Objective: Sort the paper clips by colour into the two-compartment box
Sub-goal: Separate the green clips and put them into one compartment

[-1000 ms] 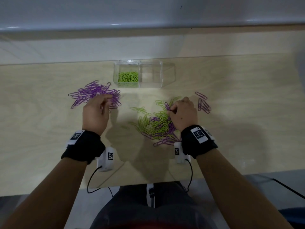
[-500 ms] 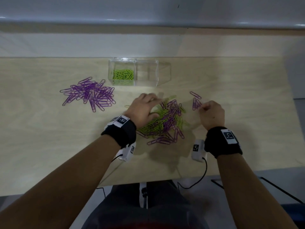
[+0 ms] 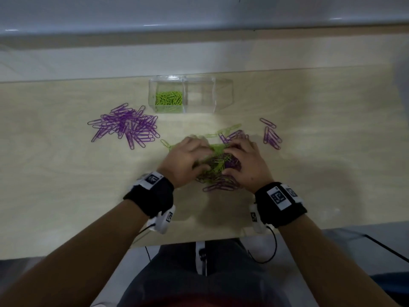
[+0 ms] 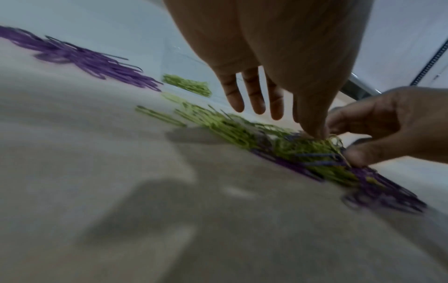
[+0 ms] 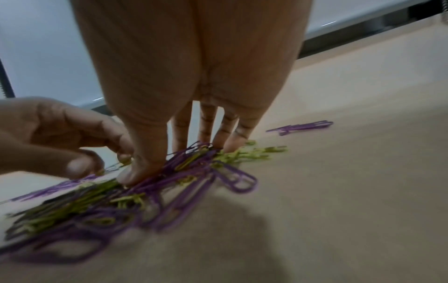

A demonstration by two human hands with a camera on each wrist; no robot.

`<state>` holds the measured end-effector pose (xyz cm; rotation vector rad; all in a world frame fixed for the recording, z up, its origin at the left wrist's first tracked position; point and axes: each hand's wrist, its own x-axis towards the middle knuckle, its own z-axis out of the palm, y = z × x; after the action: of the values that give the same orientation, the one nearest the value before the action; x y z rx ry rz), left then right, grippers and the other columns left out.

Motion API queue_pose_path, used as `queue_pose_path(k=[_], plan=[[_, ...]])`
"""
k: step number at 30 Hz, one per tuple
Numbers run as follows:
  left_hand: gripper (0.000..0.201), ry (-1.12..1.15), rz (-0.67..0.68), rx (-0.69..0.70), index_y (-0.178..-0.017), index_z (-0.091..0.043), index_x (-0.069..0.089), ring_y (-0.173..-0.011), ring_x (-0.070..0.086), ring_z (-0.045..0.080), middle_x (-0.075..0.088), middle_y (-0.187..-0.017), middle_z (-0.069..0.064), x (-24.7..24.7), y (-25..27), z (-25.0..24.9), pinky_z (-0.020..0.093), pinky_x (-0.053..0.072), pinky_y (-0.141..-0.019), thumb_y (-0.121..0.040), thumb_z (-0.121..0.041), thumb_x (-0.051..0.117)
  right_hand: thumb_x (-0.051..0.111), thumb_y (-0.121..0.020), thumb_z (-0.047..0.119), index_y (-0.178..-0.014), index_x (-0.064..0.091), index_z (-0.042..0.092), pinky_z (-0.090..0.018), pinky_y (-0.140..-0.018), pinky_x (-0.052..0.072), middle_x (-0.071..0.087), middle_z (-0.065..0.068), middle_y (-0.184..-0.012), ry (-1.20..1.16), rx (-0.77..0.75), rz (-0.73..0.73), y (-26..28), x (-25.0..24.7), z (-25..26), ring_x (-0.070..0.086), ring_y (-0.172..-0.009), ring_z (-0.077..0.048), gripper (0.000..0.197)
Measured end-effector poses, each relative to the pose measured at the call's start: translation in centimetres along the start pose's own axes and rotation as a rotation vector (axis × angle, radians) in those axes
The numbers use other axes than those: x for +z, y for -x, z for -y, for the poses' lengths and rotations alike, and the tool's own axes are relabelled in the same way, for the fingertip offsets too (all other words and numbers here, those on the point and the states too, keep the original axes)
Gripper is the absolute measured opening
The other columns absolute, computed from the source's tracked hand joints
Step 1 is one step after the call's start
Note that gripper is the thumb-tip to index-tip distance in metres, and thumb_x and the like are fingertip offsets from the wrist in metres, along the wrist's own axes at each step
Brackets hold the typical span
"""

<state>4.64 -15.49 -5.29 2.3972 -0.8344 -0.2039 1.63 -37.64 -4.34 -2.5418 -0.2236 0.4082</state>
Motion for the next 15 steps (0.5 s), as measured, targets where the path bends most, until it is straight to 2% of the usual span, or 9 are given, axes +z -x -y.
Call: queue_pose_path(k=[2,4,8,11,13,15], plan=[[0.047,-0.011,0.085,0.005,-0.118,-0.018,0.062,-0.109,0.045,0.024,0.058,-0.118,0.006,0.9,0.2,-0.3,0.034,0.038,-0.093,-0.076,-0.039,0.071,0.072,-0.068,0.048,-0.124,0.059,0.017,-0.041,-0.101,0.037,0.045,-0.005,-0.138,-0.007,0.005,0.022,0.4,-0.2,-0.8,0.037,-0.122,-0.029,0.065],[0.057,0.039,0.105,-0.078,-0.122,-0.017,0.060,-0.115,0.044,0.026,0.054,-0.125,0.008,0.7,0.5,0.1,0.037,0.039,-0.098,-0.072,-0.038,0.075,0.076,-0.068,0.044,-0.131,0.054,0.017,-0.040,-0.107,0.032,0.040,-0.004,-0.145,-0.005,0.021,0.049,0.5,-0.9,-1.5,0.034,-0.128,-0.028,0.072],[0.065,0.183,0.001,-0.243,-0.128,-0.016,0.055,-0.123,0.040,0.018,0.050,-0.131,0.005,-1.8,1.8,1.2,0.027,0.032,-0.106,-0.070,-0.032,0.079,0.082,-0.066,0.025,-0.133,0.053,0.018,-0.036,-0.113,0.029,0.039,0.000,-0.148,0.011,0.029,0.102,-0.1,-2.7,-2.8,0.033,-0.136,-0.022,0.073],[0.062,0.164,-0.112,-0.358,-0.130,-0.018,0.053,-0.120,0.044,0.017,0.051,-0.127,0.005,-4.4,2.9,2.8,0.028,0.035,-0.105,-0.073,-0.019,0.078,0.080,-0.068,0.017,-0.127,0.057,0.017,-0.030,-0.106,0.030,0.049,-0.002,-0.137,0.003,0.017,0.039,-1.3,-3.5,-1.9,0.041,-0.129,-0.023,0.063],[0.070,0.140,-0.052,-0.428,-0.135,-0.021,0.046,-0.121,0.043,0.018,0.047,-0.129,0.004,-5.5,3.3,4.1,0.035,0.038,-0.106,-0.073,-0.020,0.077,0.075,-0.074,0.015,-0.122,0.060,0.015,-0.027,-0.099,0.031,0.052,-0.004,-0.128,-0.013,-0.009,-0.016,-2.6,-3.5,-0.1,0.045,-0.120,-0.024,0.051],[0.086,0.090,0.097,-0.450,-0.141,-0.022,0.038,-0.127,0.036,0.020,0.040,-0.136,0.004,-5.9,3.3,4.7,0.040,0.036,-0.108,-0.067,-0.031,0.081,0.068,-0.080,0.014,-0.123,0.058,0.013,-0.027,-0.097,0.033,0.052,-0.005,-0.124,-0.005,-0.049,0.002,-4.4,-2.8,2.0,0.046,-0.116,-0.025,0.044]])
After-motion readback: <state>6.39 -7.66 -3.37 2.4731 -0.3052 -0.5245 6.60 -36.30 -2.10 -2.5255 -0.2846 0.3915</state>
